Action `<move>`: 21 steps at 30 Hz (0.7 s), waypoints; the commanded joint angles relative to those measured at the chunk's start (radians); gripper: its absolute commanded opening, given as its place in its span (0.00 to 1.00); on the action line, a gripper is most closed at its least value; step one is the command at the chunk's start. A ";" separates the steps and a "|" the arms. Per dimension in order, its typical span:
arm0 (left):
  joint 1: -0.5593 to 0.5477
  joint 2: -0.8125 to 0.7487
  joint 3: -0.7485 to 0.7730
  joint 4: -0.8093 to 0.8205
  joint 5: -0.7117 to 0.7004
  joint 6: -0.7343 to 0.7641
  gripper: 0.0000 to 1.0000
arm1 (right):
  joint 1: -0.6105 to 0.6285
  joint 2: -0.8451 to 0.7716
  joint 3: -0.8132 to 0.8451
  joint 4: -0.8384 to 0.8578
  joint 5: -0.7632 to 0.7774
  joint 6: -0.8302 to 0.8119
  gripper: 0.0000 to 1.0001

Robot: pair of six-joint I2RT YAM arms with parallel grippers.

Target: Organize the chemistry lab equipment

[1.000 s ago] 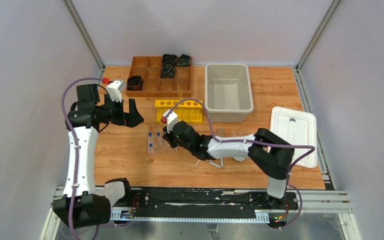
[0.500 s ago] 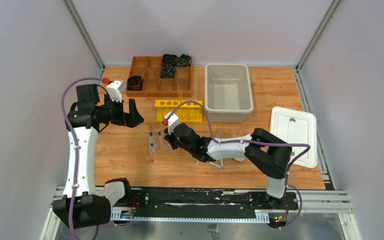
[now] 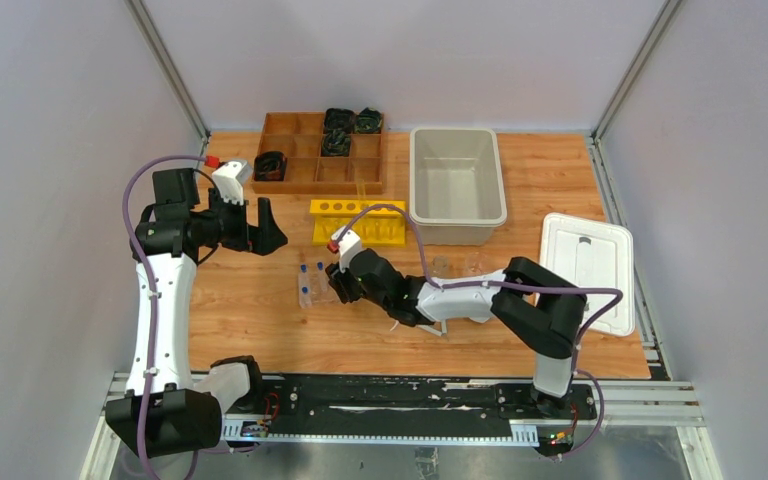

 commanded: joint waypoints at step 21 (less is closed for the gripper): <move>0.001 -0.058 0.022 0.009 0.013 -0.030 1.00 | -0.301 -0.473 0.114 -0.991 0.033 0.165 0.50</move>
